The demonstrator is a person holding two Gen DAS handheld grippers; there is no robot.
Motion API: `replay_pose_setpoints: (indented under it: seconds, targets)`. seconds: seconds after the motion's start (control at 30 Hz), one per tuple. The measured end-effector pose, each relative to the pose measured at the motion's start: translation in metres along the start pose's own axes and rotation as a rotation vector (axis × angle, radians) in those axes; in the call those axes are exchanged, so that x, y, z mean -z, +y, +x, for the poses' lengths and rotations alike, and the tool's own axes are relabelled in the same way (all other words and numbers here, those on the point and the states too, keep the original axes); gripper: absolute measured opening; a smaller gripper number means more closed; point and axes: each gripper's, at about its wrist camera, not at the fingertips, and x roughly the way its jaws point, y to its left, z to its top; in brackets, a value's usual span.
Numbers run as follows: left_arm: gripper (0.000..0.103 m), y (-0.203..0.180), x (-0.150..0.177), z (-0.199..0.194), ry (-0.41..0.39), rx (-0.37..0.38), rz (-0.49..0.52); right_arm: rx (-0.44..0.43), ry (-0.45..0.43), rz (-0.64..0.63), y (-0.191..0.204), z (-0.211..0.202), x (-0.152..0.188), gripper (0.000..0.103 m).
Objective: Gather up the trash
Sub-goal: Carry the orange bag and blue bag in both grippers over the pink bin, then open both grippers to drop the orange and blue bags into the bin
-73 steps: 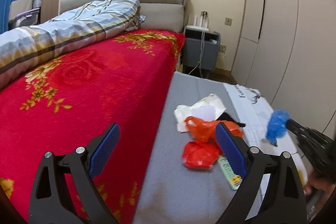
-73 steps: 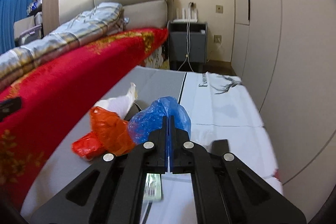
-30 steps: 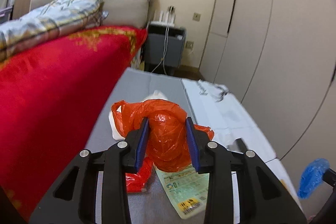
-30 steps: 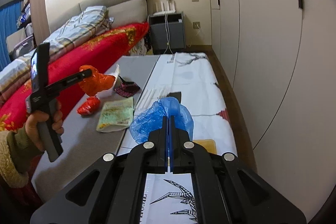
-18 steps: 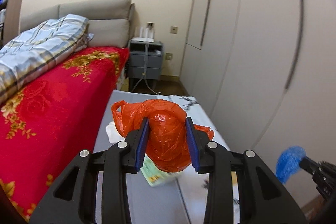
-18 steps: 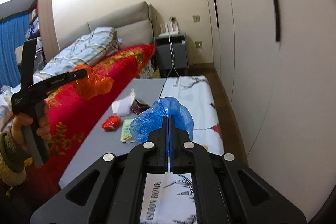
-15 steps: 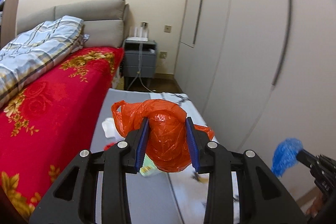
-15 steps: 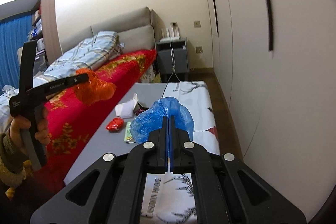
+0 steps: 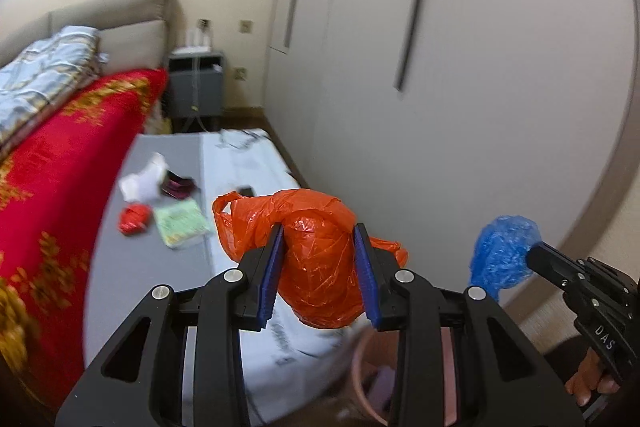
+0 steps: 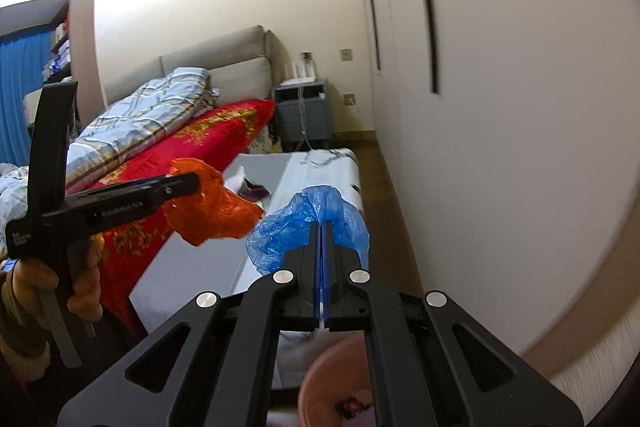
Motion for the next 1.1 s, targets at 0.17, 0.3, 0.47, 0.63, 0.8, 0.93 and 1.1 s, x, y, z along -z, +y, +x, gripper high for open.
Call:
replay_pose_setpoints:
  seconds: [0.17,0.3,0.47,0.63,0.8,0.93,1.1]
  targets:
    - [0.034,-0.033,0.029,0.015,0.037,0.052,0.039,0.064,0.03,0.05,-0.021,-0.008,0.029,0.001]
    - [0.034,-0.049,0.043,0.03,0.077,0.075,0.058,0.106,0.057,0.077,-0.034,-0.004,0.052,0.001]
    - [0.034,-0.068,0.052,0.049,0.111,0.104,0.095,0.141,0.089,0.092,-0.047,0.002,0.068,0.001]
    - [0.034,-0.079,0.052,0.059,0.118,0.127,0.109,0.159,0.1,0.123,-0.06,0.007,0.072,0.001]
    - [0.034,-0.083,0.054,0.071,0.137,0.135,0.106,0.171,0.112,0.142,-0.065,0.015,0.071,0.003]
    - [0.034,-0.086,0.055,0.078,0.145,0.139,0.105,0.186,0.121,0.155,-0.069,0.021,0.071,0.003]
    - [0.035,-0.092,0.058,0.082,0.155,0.149,0.112,0.22,0.133,0.18,-0.076,0.022,0.073,0.004]
